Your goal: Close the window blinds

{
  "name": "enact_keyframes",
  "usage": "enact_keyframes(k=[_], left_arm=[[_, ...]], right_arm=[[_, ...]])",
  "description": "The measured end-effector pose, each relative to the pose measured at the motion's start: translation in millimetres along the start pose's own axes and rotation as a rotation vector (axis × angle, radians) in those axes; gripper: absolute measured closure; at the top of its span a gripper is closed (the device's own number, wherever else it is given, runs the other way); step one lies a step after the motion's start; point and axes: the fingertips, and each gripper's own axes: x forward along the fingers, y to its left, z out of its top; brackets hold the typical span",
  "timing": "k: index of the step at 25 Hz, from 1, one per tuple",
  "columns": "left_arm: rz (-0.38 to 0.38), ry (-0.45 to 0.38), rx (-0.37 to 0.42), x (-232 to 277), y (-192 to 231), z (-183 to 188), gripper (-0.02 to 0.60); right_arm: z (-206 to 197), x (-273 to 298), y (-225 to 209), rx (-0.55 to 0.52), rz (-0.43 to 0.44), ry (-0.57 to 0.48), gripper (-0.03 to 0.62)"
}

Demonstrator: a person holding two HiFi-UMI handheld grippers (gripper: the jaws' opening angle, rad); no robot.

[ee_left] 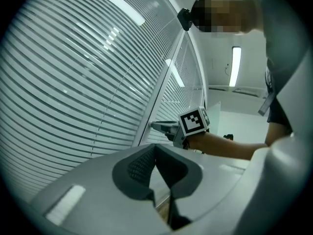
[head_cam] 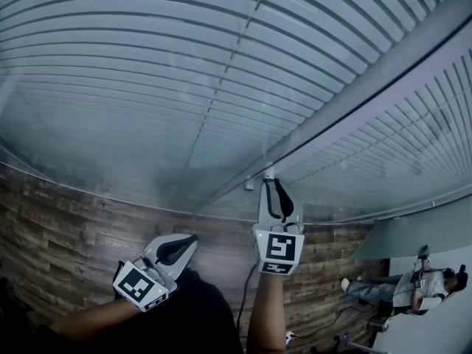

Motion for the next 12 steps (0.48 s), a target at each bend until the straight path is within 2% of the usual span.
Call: enact_keyframes(k=[2,6,7,9,11,12], left_arm=[[0.002,0.005,0.002,-0.9,0.7,-1.3,0.583],[0.001,0.009,0.006,-0.5,1.1,-1.2,0.583],[0.003,0.007,0.003,-0.8,1.9,-0.6,0.583],[0.007,0.009,-0.006,-1.8,4.2,-1.3,0.583],[0.013,0.012,-0.009,-3.0,5.9,-1.7,0.583],[0.014,0.013,-0.008,-3.6,6.3,-1.3,0.583]], right_arm=[[0.0,0.0,0.9,-0.039,-0.007,0.004,0.508],[1.8,0.4,2.4,-0.189,-0.052,0.015,0.505],[2.8,0.4,2.9,-0.195,-0.055,0.008,0.505],[3.4,-1.1,4.1,-0.114,-0.037,-0.022,0.503],[1.5,-4.2,5.1,0.076,0.0,-0.068,0.446],[0.7,-5.5,4.7,0.186,0.013,-0.095,0.441]])
